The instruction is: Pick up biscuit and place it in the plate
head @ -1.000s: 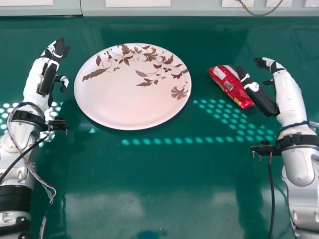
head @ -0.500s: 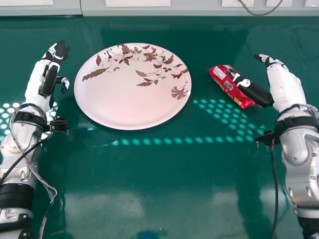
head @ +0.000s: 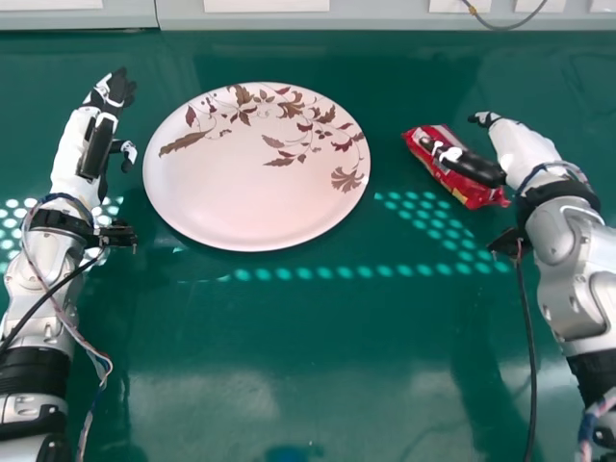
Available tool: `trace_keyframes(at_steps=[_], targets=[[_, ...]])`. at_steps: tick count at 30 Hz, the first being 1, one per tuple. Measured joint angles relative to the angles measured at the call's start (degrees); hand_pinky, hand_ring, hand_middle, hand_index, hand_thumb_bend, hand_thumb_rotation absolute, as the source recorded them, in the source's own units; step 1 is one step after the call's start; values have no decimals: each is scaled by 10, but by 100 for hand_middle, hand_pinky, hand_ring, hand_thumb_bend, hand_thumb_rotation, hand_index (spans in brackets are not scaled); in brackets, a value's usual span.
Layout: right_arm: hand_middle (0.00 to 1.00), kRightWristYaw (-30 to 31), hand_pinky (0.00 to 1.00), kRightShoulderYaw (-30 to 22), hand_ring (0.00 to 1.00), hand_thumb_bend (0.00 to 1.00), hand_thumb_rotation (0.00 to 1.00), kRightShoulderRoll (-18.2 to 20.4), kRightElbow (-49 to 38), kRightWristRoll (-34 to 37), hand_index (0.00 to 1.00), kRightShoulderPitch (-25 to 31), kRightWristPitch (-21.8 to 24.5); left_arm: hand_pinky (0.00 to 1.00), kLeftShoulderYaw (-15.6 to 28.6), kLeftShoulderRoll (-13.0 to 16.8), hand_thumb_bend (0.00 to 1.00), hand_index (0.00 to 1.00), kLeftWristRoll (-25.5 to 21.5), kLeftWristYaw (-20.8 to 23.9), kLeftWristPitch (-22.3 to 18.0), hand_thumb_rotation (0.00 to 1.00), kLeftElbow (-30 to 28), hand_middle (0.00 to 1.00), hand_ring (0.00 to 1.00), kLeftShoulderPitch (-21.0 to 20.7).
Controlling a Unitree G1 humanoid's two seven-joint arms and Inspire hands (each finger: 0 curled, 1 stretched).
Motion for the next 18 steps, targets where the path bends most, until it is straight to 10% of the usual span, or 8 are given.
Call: trace_keyframes(at_steps=[18], targets=[[94, -21, 77, 98, 85, 100, 70, -13, 147, -72, 94, -84, -29, 0, -1, -1, 100, 100, 1, 4, -4, 100, -11, 100, 100, 1]])
